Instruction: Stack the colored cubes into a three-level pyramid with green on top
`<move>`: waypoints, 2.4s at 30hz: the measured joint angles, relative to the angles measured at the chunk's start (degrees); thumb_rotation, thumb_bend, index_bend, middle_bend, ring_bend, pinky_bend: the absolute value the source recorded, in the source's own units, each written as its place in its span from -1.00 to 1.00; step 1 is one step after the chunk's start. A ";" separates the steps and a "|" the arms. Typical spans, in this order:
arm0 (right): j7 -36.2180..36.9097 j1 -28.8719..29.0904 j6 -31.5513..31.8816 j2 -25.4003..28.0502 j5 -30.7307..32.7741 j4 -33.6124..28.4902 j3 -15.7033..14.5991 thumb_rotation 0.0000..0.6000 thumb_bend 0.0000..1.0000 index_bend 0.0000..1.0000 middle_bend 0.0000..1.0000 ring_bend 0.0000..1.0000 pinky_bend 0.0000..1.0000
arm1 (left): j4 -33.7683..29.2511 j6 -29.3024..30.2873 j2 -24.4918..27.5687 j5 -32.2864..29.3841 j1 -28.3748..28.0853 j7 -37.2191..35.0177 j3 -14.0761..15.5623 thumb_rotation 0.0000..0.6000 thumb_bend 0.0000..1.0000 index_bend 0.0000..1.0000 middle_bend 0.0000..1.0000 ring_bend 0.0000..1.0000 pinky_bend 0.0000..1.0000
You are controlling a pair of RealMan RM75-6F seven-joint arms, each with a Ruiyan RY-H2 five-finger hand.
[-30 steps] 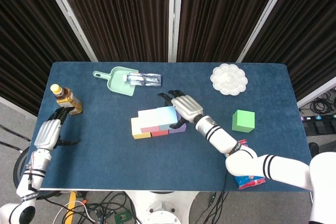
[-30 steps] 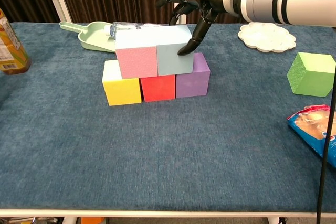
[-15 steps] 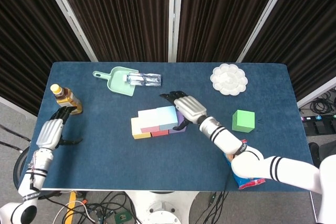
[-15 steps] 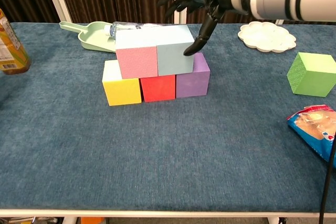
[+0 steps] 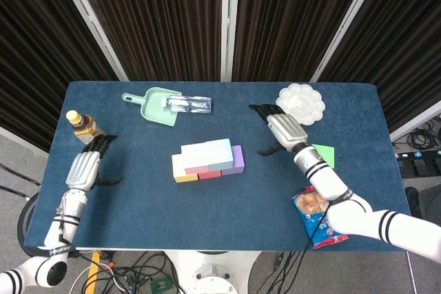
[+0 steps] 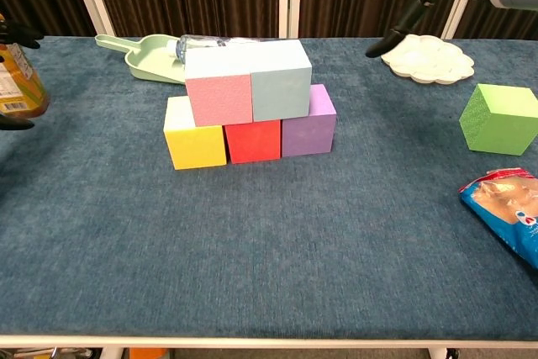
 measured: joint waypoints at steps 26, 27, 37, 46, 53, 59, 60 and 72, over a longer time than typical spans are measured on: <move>-1.16 1.74 -2.59 -19.96 0.88 23.41 0.49 1.00 -0.87 -1.00 -1.00 -1.00 -1.00 | 2.28 4.36 0.76 -0.79 2.42 -1.42 -0.97 1.00 -0.92 -0.78 -0.81 -0.94 -0.72; -0.80 1.88 -2.62 -20.72 0.43 24.36 0.75 1.00 -0.86 -1.00 -1.00 -1.00 -1.00 | 2.37 4.38 0.86 -0.83 2.49 -1.59 -1.00 1.00 -0.92 -0.78 -0.81 -0.94 -0.72; 0.62 2.90 -3.88 -24.11 -2.00 28.10 2.37 1.00 -0.82 -1.00 -1.00 -1.00 -1.00 | 3.38 3.74 0.62 -0.77 2.52 -2.40 -0.83 1.00 -0.92 -0.78 -0.81 -0.94 -0.72; 0.07 3.08 -5.18 -24.99 -2.24 28.71 2.76 1.00 -0.81 -1.00 -1.00 -1.00 -1.00 | 3.05 3.85 0.97 -0.60 2.73 -2.93 -0.89 1.00 -0.92 -0.78 -0.81 -0.94 -0.72; 0.17 2.92 -5.49 -25.23 -2.52 28.53 3.18 1.00 -0.81 -1.00 -1.00 -1.00 -1.00 | 2.94 3.41 1.03 -0.74 2.70 -2.86 -0.80 1.00 -0.92 -0.78 -0.81 -0.94 -0.72; -0.06 2.83 -5.81 -25.33 -2.51 28.55 3.40 1.00 -0.81 -1.00 -1.00 -1.00 -1.00 | 2.85 3.03 1.15 -1.01 2.71 -2.89 -0.79 1.00 -0.92 -0.78 -0.81 -0.94 -0.72; -0.08 2.81 -5.84 -25.34 -2.52 28.51 3.45 1.00 -0.81 -1.00 -1.00 -1.00 -1.00 | 2.85 2.98 1.18 -1.02 2.71 -2.92 -0.79 1.00 -0.92 -0.78 -0.81 -0.94 -0.72; -0.33 2.72 -5.87 -25.20 -2.58 27.78 4.00 1.00 -0.81 -1.00 -1.00 -1.00 -1.00 | 2.72 2.92 1.28 -1.00 2.76 -3.21 -0.86 1.00 -0.92 -0.78 -0.81 -0.94 -0.72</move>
